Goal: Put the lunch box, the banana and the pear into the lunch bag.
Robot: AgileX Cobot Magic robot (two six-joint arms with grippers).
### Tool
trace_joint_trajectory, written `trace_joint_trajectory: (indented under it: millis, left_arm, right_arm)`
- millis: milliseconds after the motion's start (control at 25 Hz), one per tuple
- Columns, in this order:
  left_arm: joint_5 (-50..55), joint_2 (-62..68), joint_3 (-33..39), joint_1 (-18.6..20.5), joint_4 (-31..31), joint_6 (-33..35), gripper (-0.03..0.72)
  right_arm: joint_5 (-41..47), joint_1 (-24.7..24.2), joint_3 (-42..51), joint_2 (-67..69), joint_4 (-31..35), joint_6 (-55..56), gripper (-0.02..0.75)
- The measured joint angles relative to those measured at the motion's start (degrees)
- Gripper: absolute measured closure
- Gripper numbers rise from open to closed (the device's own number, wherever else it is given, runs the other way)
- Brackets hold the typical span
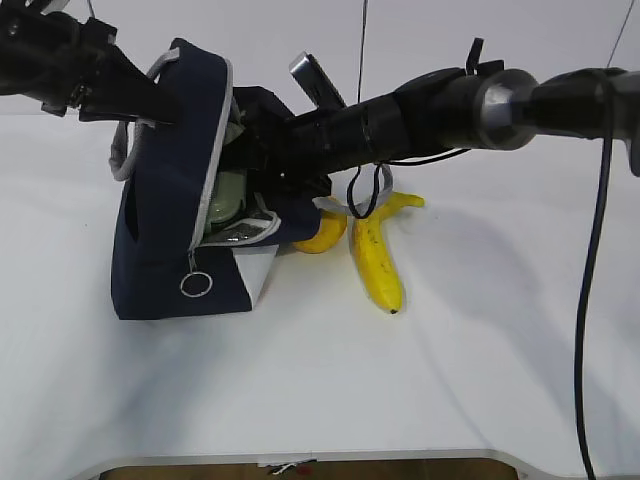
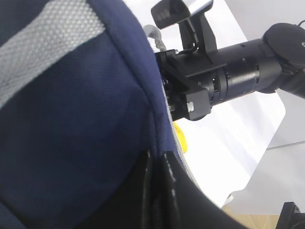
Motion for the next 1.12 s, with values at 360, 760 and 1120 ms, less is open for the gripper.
trace_joint_trajectory:
  millis: [360,760,1120]
  left_arm:
    - [0.0,0.3,0.0,0.0,-0.3,0.0,0.685]
    - [-0.1,0.3,0.0,0.0,-3.0,0.0,0.685]
    - [-1.2,0.3,0.0,0.0,-3.0,0.0,0.685]
  right_arm:
    - [0.1,0.0,0.0,0.0,0.1,0.7,0.359]
    - [4.6,0.3,-9.2,1.1,-23.1,15.0,0.358]
    - [6.6,0.4,-12.5,1.5,-31.7,20.7,0.336]
